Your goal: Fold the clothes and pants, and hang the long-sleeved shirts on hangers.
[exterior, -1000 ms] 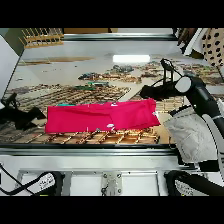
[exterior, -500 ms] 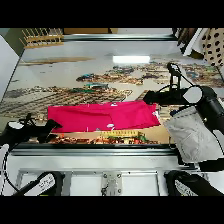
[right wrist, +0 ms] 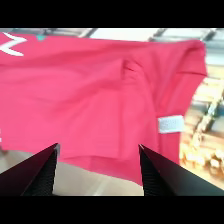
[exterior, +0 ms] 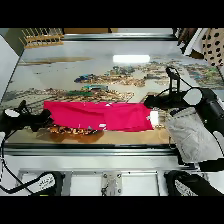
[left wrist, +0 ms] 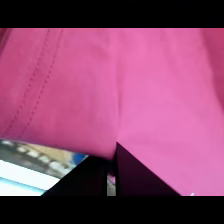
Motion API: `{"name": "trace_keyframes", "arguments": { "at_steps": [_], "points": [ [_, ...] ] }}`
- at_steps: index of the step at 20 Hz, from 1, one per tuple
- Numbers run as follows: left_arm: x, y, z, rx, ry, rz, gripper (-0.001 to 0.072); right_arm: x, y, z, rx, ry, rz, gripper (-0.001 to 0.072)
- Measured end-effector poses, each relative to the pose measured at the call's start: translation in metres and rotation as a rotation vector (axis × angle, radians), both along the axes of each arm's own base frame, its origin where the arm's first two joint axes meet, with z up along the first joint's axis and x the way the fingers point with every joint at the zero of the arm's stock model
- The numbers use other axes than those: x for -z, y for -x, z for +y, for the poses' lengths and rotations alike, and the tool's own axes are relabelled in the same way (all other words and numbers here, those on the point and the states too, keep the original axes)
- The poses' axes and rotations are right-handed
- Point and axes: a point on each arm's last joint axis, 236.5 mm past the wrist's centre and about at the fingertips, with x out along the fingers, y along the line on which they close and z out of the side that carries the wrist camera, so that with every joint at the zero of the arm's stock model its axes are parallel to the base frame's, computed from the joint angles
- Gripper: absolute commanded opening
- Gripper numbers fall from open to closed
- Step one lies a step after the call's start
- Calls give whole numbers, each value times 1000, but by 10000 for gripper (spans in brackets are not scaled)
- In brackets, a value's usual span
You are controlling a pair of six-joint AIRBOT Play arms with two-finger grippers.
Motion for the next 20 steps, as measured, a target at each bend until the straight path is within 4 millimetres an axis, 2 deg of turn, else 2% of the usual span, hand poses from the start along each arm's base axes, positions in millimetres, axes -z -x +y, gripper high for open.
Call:
{"name": "trace_keyframes", "arguments": {
  "at_steps": [1, 2, 3, 5, 6, 7, 8, 11, 14, 17, 20],
  "points": [
    [-3, 1, 6, 23, -15, 5, 410, 6, 4, 0, -1, 3, 18, 661],
    [-7, 3, 11, 45, -27, 9, 572, 15, 9, -2, -1, 7, 41, 698],
    [-10, 4, 16, 55, -35, 10, 547, 24, 14, -4, 1, 11, 67, 699],
    [-18, 4, 25, 63, -48, 3, 546, 44, 24, -15, 27, 12, 122, 698],
    [-23, 4, 28, 63, -53, -6, 492, 55, 28, -21, 47, 3, 155, 699],
    [-28, 3, 29, 59, -57, -19, 182, 67, 33, -27, 64, -14, 190, 698],
    [-33, 3, 27, 56, -53, -37, 9, 78, 35, -30, 78, -39, 223, 698],
    [-45, 1, 13, 81, -58, -97, 7, 107, 33, -29, 104, -124, 290, 698],
    [-55, 0, -11, 141, -71, -143, 7, 132, 22, -26, 149, -183, 316, 698],
    [-63, -3, -37, 212, -78, -181, 7, 148, 15, -22, 184, -224, 331, 697],
    [-66, -6, -65, 291, -80, -204, 7, 153, 8, -10, 197, -276, 336, 697]
  ]
}}
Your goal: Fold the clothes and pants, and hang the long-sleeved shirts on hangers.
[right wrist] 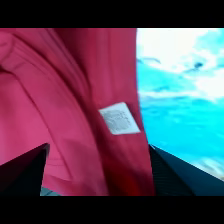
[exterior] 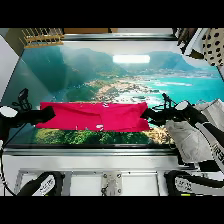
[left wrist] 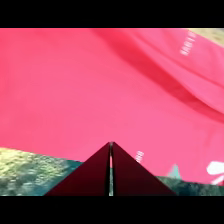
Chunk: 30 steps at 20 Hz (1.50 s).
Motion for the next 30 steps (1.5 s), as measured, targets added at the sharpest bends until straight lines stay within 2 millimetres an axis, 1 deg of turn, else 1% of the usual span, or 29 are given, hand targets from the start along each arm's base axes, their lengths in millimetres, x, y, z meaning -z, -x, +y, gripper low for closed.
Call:
{"name": "trace_keyframes", "arguments": {
  "at_steps": [2, 3, 4, 5, 6, 7, 8, 9, 12, 14, 16, 18, 21, 23, 25, 27, 30],
  "points": [
    [3, -1, -18, 49, 2, 3, 7, 3, -3, 11, 5, -25, 1, 695],
    [5, -1, -26, 63, 8, 10, 7, 4, -4, 17, 7, -37, -1, 621],
    [8, -1, -34, 80, 15, 19, 7, 6, -5, 23, 6, -43, -5, 478],
    [11, -1, -43, 93, 31, 28, 7, 8, -6, 28, 6, -45, -7, 387],
    [13, -2, -51, 101, 45, 34, 7, 9, -7, 33, 5, -46, -11, 320],
    [16, -2, -60, 105, 68, 43, 7, 10, -7, 36, 1, -44, -18, 208],
    [17, -3, -67, 110, 84, 47, 7, 10, -8, 39, -6, -39, -25, 80],
    [20, -3, -74, 119, 96, 53, 7, 11, -9, 41, -11, -35, -33, 20],
    [28, -2, -96, 153, 118, 71, 7, -1, -16, 44, -36, -32, -74, 20],
    [34, -1, -112, 188, 124, 83, 7, -16, -18, 41, -82, -8, -94, 20],
    [39, 0, -130, 234, 124, 97, 7, -35, -20, 27, -135, 56, -105, 19],
    [42, -3, -152, 290, 125, 105, 7, -57, -20, 7, -193, 143, -106, 20],
    [43, -16, -193, 381, 121, 94, 7, -92, -17, -25, -268, 279, -80, 19],
    [44, -25, -224, 442, 121, 87, 8, -118, -18, -39, -288, 339, -71, 20],
    [47, -32, -257, 503, 120, 78, 7, -146, -20, -47, -282, 372, -73, 20],
    [52, -36, -290, 558, 128, 76, 7, -169, -20, -51, -273, 391, -76, 19],
    [60, -37, -341, 627, 158, 76, 7, -196, -17, -48, -284, 405, -83, 20]
  ]
}}
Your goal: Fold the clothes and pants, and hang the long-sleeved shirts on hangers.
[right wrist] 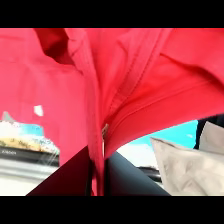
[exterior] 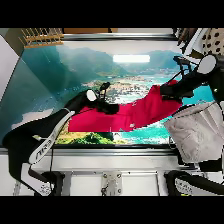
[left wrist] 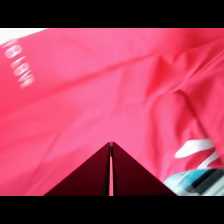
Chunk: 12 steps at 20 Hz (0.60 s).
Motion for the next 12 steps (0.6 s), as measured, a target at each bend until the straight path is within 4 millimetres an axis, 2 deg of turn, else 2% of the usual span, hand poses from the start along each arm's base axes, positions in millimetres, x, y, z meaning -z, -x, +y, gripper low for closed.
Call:
{"name": "trace_keyframes", "arguments": {
  "at_steps": [3, 6, 9, 12],
  "points": [
    [10, 4, -41, 52, 29, 15, 7, -17, 5, 10, -33, 8, -5, 20],
    [19, 11, -70, 103, 43, 36, 7, -31, 8, 24, -73, 8, -23, 20],
    [25, 15, -84, 133, 48, 56, 7, -43, 9, 37, -101, 4, -49, 20],
    [28, 16, -87, 139, 50, 70, 7, -52, 11, 49, -128, 0, -70, 20]
  ]
}}
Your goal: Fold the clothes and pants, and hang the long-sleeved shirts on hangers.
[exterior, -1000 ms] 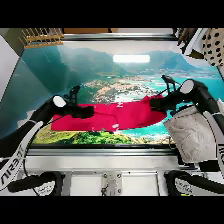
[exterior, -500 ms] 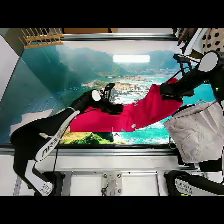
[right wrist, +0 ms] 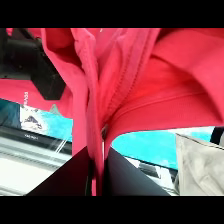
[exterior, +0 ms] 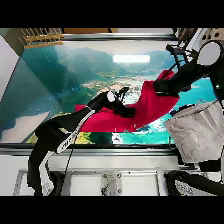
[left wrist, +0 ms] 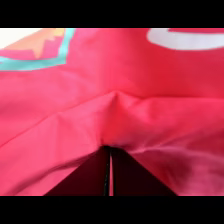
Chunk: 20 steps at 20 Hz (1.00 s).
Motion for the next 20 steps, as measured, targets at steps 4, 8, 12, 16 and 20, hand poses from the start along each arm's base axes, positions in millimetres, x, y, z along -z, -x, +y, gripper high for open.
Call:
{"name": "trace_keyframes", "arguments": {
  "at_steps": [4, 8, 12, 16, 20],
  "points": [
    [-5, -7, 6, -16, 3, 9, 7, -7, 1, 19, -46, -9, -31, 20],
    [-37, -37, 31, -76, 31, -32, 7, -10, 2, 41, -92, -24, -60, 20],
    [-81, -81, 87, -153, 32, -122, 7, -12, 2, 74, -148, -78, -85, 19],
    [-127, -121, 168, -271, 16, -206, 7, -3, 2, 119, -199, -150, -79, 20],
    [-171, -145, 256, -412, 6, -268, 7, 16, 2, 177, -261, -234, -67, 20]
  ]
}}
